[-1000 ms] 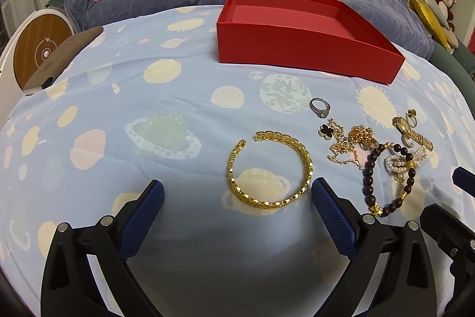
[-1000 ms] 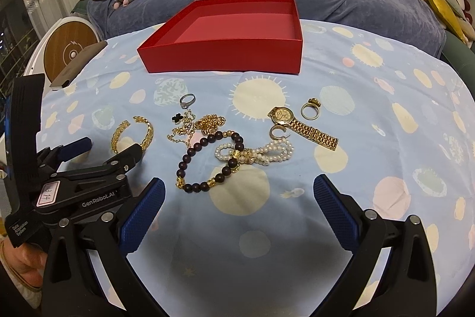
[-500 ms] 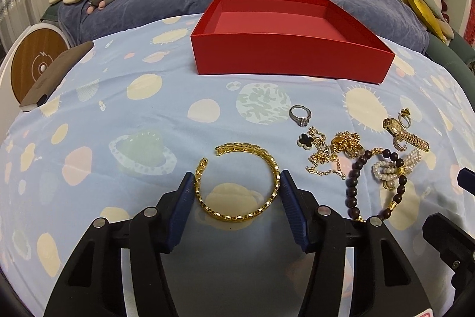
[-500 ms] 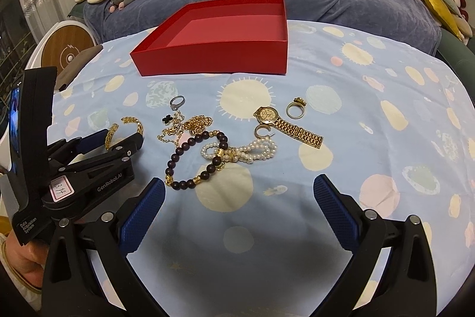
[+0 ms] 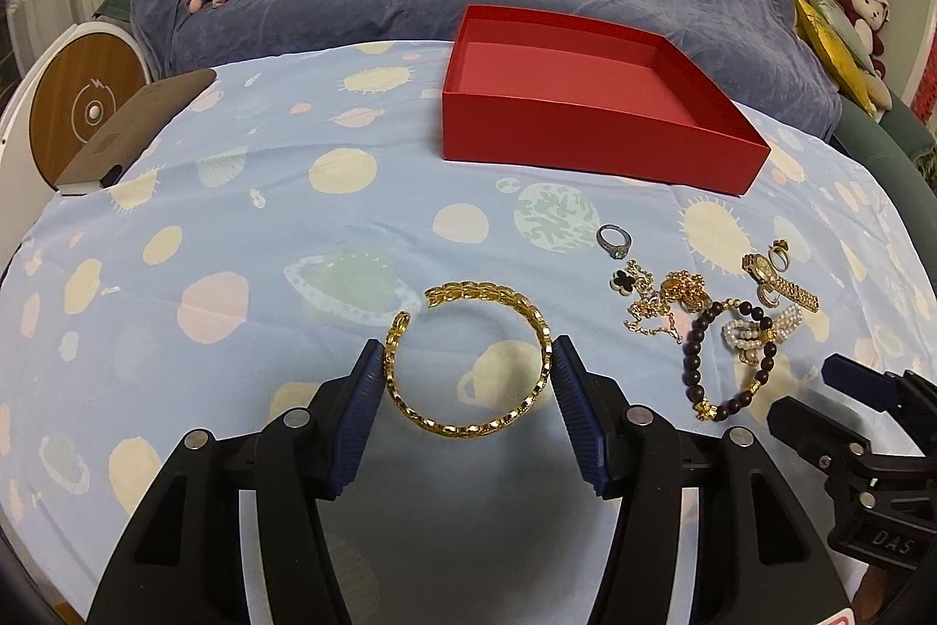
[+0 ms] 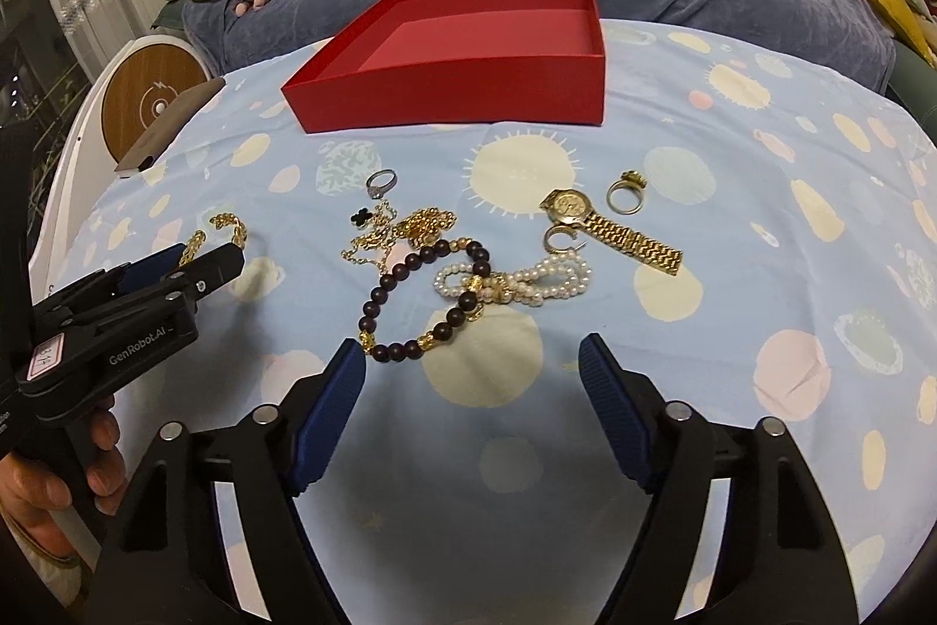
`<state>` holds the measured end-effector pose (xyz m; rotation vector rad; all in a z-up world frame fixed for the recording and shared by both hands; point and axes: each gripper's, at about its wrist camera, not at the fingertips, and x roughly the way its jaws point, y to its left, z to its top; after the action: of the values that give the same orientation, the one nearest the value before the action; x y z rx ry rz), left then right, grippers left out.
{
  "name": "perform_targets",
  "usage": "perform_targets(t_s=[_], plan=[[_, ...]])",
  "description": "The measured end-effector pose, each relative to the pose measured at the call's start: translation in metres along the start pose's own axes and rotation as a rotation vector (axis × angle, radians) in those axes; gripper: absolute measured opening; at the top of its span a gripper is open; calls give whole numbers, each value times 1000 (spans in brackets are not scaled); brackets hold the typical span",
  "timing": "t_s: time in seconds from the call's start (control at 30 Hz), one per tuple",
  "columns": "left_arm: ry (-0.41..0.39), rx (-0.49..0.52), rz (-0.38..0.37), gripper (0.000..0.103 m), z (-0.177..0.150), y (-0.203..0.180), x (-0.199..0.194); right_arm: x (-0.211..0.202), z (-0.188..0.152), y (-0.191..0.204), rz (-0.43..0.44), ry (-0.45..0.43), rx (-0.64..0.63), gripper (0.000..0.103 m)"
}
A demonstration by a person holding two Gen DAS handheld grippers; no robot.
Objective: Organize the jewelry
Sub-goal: 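Grasp the dark bead bracelet with the right gripper while the left gripper lifts the bangle, then carry both pieces over the red box and open both grippers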
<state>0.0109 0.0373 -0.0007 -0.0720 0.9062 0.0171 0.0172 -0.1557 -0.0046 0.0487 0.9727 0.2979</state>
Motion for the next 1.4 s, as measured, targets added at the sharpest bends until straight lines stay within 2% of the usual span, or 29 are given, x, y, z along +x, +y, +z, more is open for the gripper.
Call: perform_targets(t_s=[0.33,0.43,0.57,0.73,0.87,1.03,1.27,1.4], plan=[[-10,-18,-22,55,-4,14,-12,23,7,2,28,24,49,42],[-6,-21,-24,55,-5,18,-13,25,9,5,26,21,35,30],[-3,-28,-24,55,-8,23,-14,23,7,7,37,15,31,8],[-6,-42,-20,55,-7,28,-16,-3,10,16,71,-48,-17,7],[-19,-53,-16,55,-3,30,-22,-32,12,14,117,-82,-1,7],[-56,-51,-26,55,11,25,-38,-72,31,13,124,-163,-14,7],[-111,3,-75,55,67,2,-55,-91,97,-1,88,-226,-32,7],[-101,20,-120,55,117,-7,-40,-80,149,-12,57,-242,-32,7]])
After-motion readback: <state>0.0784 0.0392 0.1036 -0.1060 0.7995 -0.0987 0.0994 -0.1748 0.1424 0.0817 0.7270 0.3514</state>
